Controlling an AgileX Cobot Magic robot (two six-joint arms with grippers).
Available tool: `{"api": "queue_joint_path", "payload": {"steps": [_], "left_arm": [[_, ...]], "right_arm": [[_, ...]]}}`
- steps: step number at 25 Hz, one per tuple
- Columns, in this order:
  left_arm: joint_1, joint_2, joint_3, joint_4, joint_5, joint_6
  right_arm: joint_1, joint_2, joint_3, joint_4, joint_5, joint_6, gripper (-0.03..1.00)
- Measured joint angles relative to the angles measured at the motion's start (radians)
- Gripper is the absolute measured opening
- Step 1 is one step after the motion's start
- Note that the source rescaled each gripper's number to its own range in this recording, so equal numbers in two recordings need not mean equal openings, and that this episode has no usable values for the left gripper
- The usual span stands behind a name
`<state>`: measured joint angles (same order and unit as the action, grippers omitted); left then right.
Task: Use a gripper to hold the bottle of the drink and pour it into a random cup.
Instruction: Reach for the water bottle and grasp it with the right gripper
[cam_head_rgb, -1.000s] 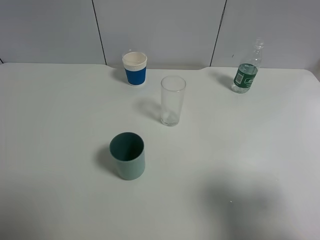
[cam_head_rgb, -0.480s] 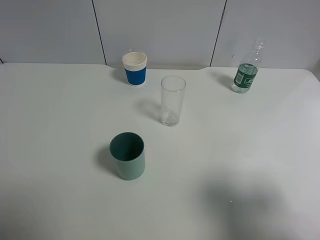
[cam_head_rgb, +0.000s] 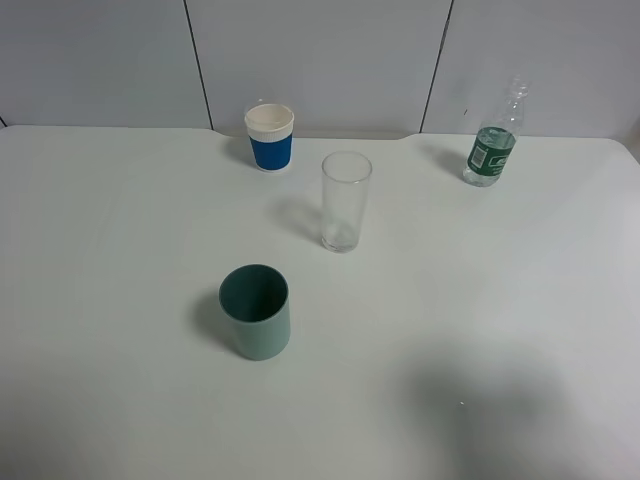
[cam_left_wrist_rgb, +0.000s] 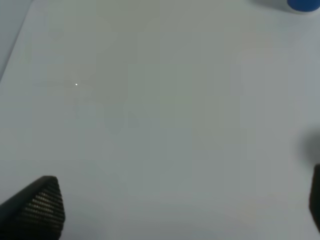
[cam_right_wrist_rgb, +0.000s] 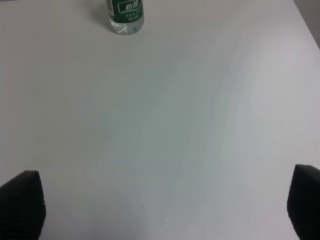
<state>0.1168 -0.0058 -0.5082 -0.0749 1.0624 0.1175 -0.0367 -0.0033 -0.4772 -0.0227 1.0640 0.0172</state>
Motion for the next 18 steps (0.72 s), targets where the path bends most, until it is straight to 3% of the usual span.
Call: {"api": "queue_joint_path", "payload": {"steps": [18], "left_arm": [[0.000, 0.000, 0.000, 0.000, 0.000, 0.000]], "right_arm": [[0.000, 0.000, 0.000, 0.001, 0.000, 0.000, 1.00]]}}
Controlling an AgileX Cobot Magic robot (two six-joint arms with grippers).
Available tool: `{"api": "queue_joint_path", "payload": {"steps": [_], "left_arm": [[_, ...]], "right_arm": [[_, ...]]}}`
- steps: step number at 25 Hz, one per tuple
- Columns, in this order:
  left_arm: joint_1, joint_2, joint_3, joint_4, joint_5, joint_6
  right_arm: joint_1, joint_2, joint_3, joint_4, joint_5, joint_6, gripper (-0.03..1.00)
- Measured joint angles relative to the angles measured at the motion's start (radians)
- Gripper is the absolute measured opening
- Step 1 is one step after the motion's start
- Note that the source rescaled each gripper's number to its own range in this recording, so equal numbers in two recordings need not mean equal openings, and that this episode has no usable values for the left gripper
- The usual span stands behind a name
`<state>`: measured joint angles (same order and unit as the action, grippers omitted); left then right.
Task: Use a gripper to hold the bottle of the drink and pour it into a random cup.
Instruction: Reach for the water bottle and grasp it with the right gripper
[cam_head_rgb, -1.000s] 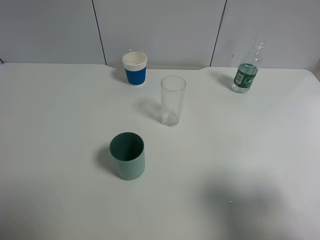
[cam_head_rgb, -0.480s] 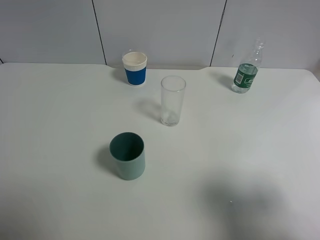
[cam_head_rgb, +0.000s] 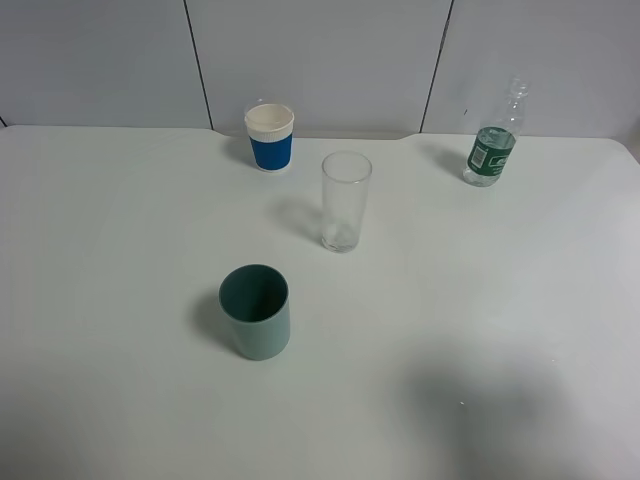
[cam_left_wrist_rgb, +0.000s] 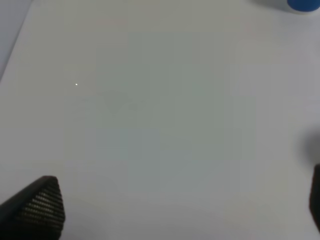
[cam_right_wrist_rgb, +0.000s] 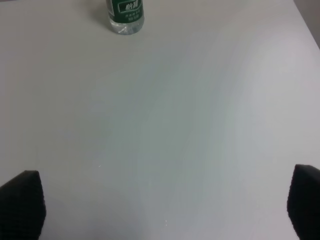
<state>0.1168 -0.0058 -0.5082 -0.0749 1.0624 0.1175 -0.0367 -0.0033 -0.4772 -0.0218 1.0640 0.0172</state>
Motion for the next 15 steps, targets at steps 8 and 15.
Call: {"api": "queue_joint_path", "payload": {"steps": [8, 15], "left_arm": [[0.000, 0.000, 0.000, 0.000, 0.000, 0.000], [0.000, 0.000, 0.000, 0.000, 0.000, 0.000]], "right_arm": [[0.000, 0.042, 0.000, 0.001, 0.000, -0.001, 1.00], [0.022, 0.214, 0.000, 0.001, 0.000, -0.001, 0.97]]}}
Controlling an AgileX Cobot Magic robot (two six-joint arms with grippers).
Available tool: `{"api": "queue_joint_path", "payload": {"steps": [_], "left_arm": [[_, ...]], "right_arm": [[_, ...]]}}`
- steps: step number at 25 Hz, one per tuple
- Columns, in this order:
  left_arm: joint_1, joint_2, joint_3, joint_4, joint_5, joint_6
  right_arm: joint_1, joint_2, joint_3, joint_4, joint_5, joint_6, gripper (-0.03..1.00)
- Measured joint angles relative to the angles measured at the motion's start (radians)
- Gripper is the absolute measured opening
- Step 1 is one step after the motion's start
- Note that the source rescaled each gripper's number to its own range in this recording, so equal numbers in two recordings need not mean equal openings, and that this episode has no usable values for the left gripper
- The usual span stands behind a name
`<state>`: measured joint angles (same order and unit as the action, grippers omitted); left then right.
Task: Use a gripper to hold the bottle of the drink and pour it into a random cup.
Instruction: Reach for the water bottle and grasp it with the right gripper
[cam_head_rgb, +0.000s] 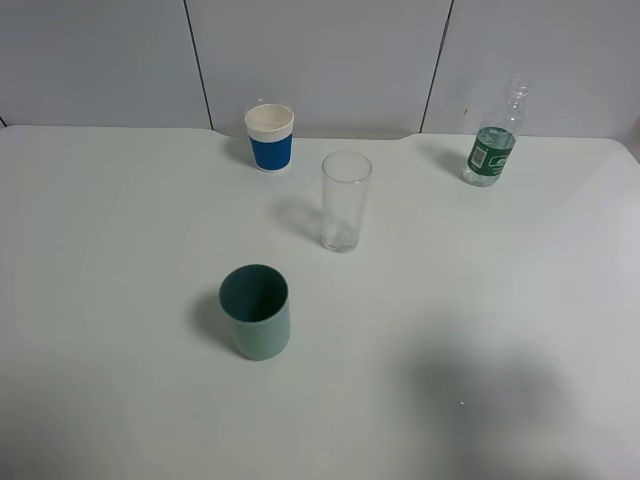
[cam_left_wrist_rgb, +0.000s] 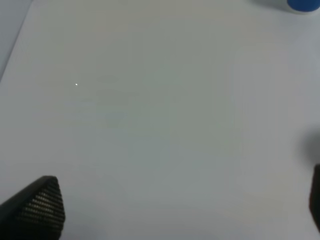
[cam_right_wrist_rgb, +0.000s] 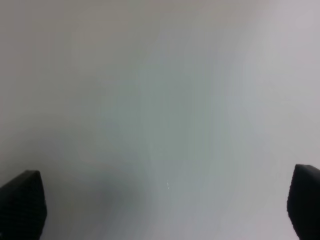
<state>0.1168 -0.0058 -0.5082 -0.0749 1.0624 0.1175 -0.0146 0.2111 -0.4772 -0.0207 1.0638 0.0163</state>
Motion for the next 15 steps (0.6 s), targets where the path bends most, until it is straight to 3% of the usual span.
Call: {"api": "queue_joint_path", "payload": {"steps": [15], "left_arm": [[0.000, 0.000, 0.000, 0.000, 0.000, 0.000]], "right_arm": [[0.000, 0.300, -0.010, 0.003, -0.013, 0.000, 0.96]]}}
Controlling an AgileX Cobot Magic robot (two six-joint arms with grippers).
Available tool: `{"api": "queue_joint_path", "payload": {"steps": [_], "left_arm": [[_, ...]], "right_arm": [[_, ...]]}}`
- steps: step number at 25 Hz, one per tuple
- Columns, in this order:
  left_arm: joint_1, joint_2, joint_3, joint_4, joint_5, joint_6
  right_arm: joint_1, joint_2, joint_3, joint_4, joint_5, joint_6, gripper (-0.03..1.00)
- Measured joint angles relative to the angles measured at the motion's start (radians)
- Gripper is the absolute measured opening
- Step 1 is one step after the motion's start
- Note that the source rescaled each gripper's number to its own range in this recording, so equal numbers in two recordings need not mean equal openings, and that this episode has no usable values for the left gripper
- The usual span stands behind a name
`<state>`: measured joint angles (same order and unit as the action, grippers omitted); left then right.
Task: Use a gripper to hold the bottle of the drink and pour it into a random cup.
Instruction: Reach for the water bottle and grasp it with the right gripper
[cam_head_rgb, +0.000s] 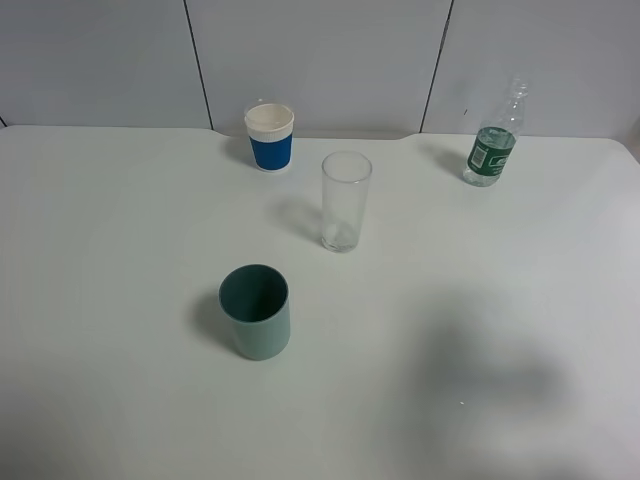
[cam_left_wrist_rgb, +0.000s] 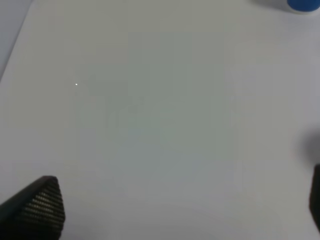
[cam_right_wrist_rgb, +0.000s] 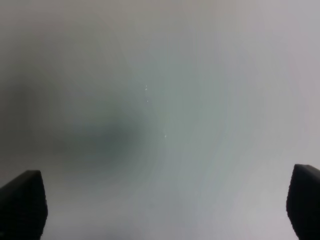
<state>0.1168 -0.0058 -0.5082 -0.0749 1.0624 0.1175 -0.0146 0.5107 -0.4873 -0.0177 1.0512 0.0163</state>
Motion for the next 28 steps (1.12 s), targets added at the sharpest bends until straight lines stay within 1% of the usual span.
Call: {"api": "queue_joint_path", "payload": {"steps": [1, 5, 9, 15, 23, 28], "left_arm": [[0.000, 0.000, 0.000, 0.000, 0.000, 0.000], [0.000, 0.000, 0.000, 0.000, 0.000, 0.000], [0.000, 0.000, 0.000, 0.000, 0.000, 0.000], [0.000, 0.000, 0.000, 0.000, 0.000, 0.000], [0.000, 0.000, 0.000, 0.000, 0.000, 0.000], [0.000, 0.000, 0.000, 0.000, 0.000, 0.000]], "right_arm": [[0.000, 0.015, -0.009, 0.010, -0.023, 0.000, 0.96], [0.000, 0.081, -0.029, 0.067, -0.204, 0.000, 0.96], [0.000, 0.154, -0.030, 0.074, -0.347, 0.000, 0.96], [0.000, 0.274, -0.030, 0.065, -0.501, -0.003, 0.96], [0.000, 0.470, -0.030, 0.004, -0.647, -0.003, 0.95], [0.000, 0.625, -0.031, -0.014, -0.796, -0.003, 0.95]]}}
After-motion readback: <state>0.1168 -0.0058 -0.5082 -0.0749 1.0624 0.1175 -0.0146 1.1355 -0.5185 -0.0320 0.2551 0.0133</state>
